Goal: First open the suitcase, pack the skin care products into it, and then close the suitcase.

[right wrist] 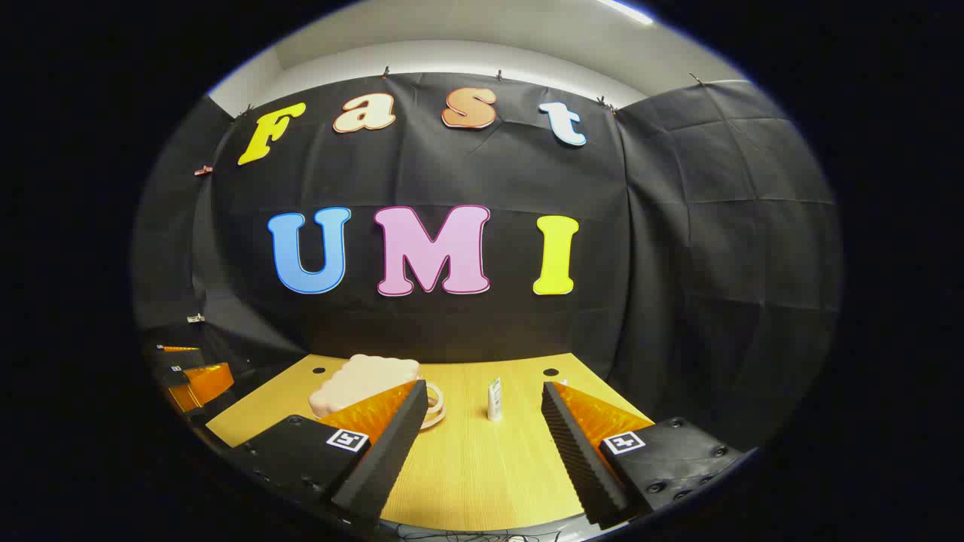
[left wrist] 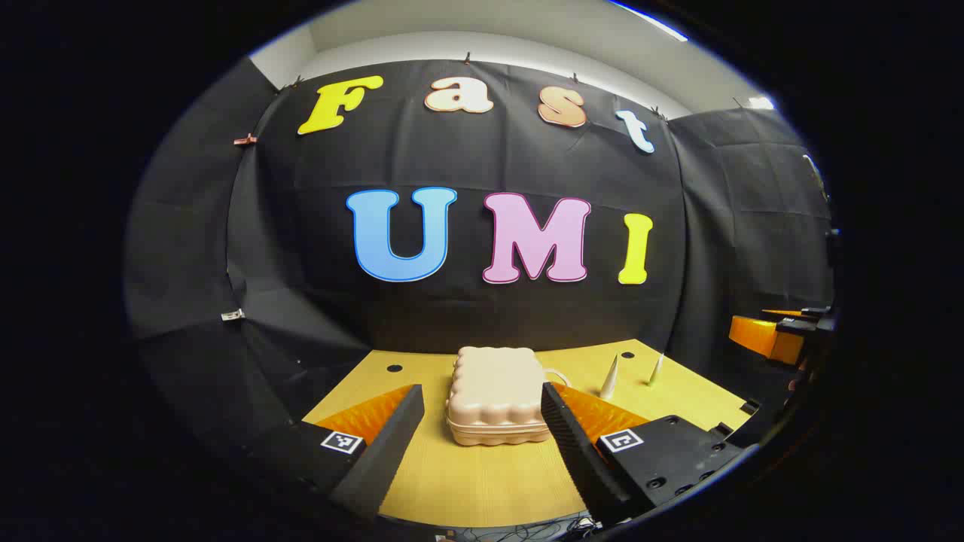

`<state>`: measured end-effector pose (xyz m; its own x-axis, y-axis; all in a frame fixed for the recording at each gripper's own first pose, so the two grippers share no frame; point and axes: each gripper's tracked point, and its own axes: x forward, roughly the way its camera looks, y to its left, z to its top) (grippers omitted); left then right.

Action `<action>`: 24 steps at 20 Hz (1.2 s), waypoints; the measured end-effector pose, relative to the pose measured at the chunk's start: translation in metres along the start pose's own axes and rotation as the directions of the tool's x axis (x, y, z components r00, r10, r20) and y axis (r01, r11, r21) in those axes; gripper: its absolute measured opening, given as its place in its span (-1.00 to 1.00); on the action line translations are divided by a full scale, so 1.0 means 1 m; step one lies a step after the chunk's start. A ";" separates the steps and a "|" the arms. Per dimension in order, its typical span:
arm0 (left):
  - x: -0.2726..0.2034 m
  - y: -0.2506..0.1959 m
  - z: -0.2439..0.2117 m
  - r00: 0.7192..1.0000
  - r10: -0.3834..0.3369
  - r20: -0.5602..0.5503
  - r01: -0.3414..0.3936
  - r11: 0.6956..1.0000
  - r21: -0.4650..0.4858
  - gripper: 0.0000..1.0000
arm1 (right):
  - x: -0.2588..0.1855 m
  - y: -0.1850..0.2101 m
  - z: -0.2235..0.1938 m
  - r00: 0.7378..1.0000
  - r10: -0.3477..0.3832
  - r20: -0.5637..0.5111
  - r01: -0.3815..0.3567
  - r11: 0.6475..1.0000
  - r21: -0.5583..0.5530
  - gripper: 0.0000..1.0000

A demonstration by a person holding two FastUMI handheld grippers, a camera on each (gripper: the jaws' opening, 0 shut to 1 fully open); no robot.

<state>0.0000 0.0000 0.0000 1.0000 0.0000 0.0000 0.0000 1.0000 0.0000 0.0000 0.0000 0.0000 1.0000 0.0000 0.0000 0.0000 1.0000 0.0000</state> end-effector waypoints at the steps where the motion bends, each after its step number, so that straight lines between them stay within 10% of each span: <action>1: 0.001 -0.001 -0.001 1.000 -0.004 -0.002 0.004 1.000 -0.002 0.96 | -0.001 -0.001 0.001 1.000 -0.006 0.002 0.006 1.000 0.002 0.93; 16: 0.039 -0.021 -0.008 0.997 -0.008 -0.077 0.008 1.000 -0.005 0.96 | 0.044 -0.012 -0.011 0.997 0.023 -0.072 -0.023 1.000 0.002 0.93; 24: 0.144 -0.108 -0.001 0.987 -0.111 -0.116 0.103 0.992 -0.071 0.97 | 0.109 -0.044 -0.015 0.993 0.078 -0.094 -0.078 0.997 -0.003 0.94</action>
<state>0.1440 -0.1080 -0.0012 0.9870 -0.1110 -0.1159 0.1033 0.9921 -0.0705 0.1088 -0.0445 -0.0150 0.9925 0.0776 -0.0943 -0.0783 0.9969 -0.0032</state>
